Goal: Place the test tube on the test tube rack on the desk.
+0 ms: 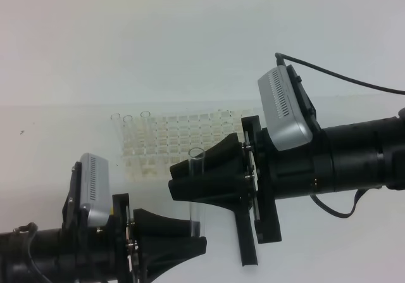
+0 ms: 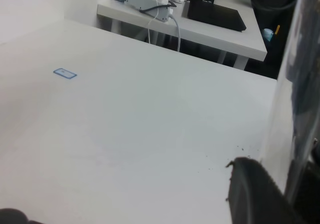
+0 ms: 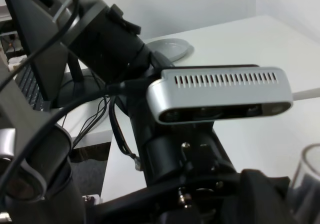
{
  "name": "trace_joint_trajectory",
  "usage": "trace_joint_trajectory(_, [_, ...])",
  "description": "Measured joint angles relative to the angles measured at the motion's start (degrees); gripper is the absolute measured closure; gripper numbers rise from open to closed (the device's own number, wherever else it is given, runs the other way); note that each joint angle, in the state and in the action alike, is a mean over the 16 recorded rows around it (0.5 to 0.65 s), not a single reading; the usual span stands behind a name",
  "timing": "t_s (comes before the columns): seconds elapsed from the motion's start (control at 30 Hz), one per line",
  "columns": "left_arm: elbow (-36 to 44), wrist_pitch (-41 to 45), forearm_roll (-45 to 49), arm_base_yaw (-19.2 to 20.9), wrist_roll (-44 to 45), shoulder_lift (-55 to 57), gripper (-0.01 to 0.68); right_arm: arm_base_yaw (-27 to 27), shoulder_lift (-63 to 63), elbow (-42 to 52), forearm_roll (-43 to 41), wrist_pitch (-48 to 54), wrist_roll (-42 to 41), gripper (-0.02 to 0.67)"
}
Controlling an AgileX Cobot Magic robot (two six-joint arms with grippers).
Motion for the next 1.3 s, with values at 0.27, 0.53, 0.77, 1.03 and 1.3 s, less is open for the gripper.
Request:
trace_joint_trajectory(0.27, [0.01,0.00,-0.39,0.00,-0.25,0.00,0.561,0.00,0.00,0.00,0.00,0.01,0.18,0.527])
trace_joint_trajectory(0.53, [0.03,0.00,-1.21,0.00,-0.38,0.00,0.561,0.00,0.04,0.00,0.00,0.05,0.24,0.528])
trace_joint_trajectory(0.77, [0.00,0.00,0.01,0.00,-0.55,0.00,0.561,0.00,0.07,0.00,0.00,0.09,0.26,0.528])
trace_joint_trajectory(1.03, [0.01,0.00,-0.37,0.00,-1.07,0.00,0.561,0.00,0.08,0.00,0.00,0.11,0.42,0.528])
trace_joint_trajectory(1.3, [0.07,0.07,-2.86,0.00,-3.19,0.00,0.558,0.00,0.11,0.00,0.20,0.08,1.05,0.528])
